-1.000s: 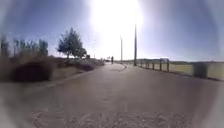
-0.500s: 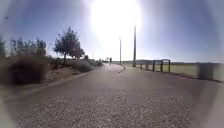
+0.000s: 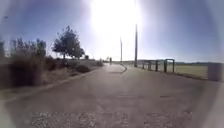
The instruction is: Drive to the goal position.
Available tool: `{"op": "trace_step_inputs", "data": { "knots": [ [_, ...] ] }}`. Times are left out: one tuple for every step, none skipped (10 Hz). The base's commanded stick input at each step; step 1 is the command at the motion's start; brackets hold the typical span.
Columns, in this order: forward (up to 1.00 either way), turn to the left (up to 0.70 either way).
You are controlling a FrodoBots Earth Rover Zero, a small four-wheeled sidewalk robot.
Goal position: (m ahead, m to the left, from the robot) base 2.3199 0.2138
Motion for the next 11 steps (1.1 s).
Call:
{"op": "trace_step_inputs", "data": {
  "knots": [
    [1.00, -0.08],
    [1.00, -0.24],
    [1.00, -0.40],
    [1.00, -0.40],
    [1.00, -0.40],
    [1.00, -0.25],
    [1.00, -0.08],
    [1.00, 0.00],
    [1.00, 0.00],
    [1.00, 0.00],
    [1.00, 0.00]
  ]
}}
